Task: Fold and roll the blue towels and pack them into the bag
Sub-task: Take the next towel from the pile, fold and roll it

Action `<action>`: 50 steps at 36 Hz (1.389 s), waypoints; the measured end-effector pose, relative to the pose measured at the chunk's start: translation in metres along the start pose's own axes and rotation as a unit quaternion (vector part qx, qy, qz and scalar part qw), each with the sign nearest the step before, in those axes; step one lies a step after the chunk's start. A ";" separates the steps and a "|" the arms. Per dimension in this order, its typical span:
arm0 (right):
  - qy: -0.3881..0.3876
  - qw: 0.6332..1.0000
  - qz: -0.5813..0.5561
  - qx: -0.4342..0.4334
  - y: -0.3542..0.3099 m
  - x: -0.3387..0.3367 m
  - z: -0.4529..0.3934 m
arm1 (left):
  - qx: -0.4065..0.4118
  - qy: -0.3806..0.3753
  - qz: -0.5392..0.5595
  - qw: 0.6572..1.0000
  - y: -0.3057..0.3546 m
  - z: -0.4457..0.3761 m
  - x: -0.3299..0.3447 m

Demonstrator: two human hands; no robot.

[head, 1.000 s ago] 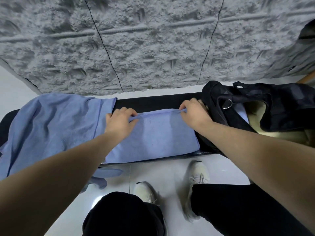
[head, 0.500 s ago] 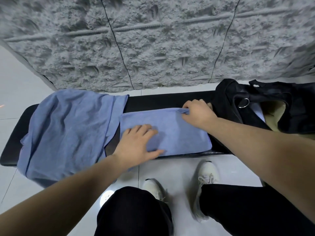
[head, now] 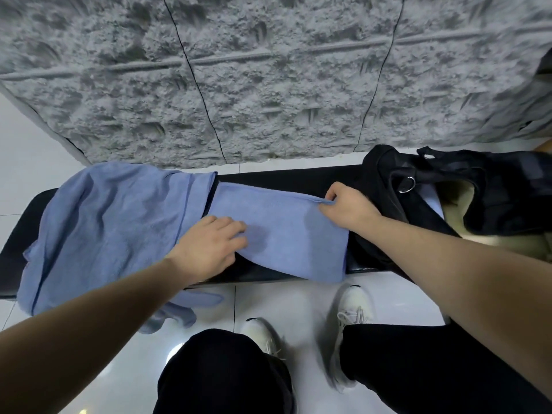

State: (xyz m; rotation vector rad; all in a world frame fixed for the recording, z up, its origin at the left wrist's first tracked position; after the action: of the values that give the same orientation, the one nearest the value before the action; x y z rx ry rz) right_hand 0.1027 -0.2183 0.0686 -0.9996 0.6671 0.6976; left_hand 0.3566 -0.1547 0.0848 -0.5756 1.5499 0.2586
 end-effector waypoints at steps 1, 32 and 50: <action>0.004 1.000 -0.011 0.009 0.003 -0.002 0.002 | -0.018 -0.002 -0.012 1.000 -0.007 -0.004 -0.003; -0.159 0.966 -0.180 0.091 0.031 0.042 0.061 | -0.565 0.180 0.474 0.651 -0.075 -0.041 0.049; -0.045 0.998 -0.025 -0.031 0.026 0.025 0.056 | -0.399 0.181 0.331 0.836 -0.033 -0.051 0.017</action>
State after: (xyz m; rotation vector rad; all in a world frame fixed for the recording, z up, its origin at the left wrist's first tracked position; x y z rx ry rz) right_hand 0.1076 -0.1527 0.0579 -1.0328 0.5440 0.7190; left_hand 0.3293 -0.2115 0.0785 -0.7284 1.9538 1.4514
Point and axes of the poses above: each hand's wrist, its own z-axis away from the middle knuckle, its own x-axis out of the palm, y = z × x, the point moved 8 cm from there along -z, towards the middle knuckle, and after that the axes turned 7 degrees about x, right-handed, at the moved point
